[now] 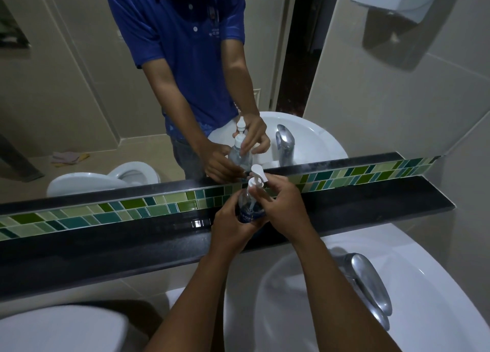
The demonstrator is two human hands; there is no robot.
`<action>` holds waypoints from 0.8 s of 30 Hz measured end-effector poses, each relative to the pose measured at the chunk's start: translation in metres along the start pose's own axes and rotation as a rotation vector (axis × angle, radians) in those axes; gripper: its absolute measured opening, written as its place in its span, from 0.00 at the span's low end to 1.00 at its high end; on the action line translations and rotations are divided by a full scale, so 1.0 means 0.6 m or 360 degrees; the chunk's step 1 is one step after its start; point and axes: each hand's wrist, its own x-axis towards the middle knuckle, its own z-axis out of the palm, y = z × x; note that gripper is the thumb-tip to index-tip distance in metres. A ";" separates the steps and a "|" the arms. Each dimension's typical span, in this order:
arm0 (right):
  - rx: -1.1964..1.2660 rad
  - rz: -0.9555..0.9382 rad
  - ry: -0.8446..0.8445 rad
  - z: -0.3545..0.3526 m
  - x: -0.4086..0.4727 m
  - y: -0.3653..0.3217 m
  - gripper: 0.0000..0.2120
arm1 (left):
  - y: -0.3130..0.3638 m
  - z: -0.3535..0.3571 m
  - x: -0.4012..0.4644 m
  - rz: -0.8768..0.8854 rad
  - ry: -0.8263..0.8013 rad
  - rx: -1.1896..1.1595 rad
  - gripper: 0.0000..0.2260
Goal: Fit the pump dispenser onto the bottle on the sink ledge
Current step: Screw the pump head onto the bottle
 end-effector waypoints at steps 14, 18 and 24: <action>-0.0047 -0.0086 0.0212 0.020 -0.009 0.004 0.17 | -0.003 0.008 -0.002 -0.0045 0.0024 0.0058 0.31; -0.0113 -0.0099 0.0225 0.025 -0.012 0.010 0.17 | 0.002 0.010 -0.005 -0.0066 0.0022 0.0078 0.32; -0.0098 -0.0116 0.0270 0.023 -0.013 0.019 0.17 | 0.021 0.013 -0.016 -0.0095 -0.0050 0.0054 0.31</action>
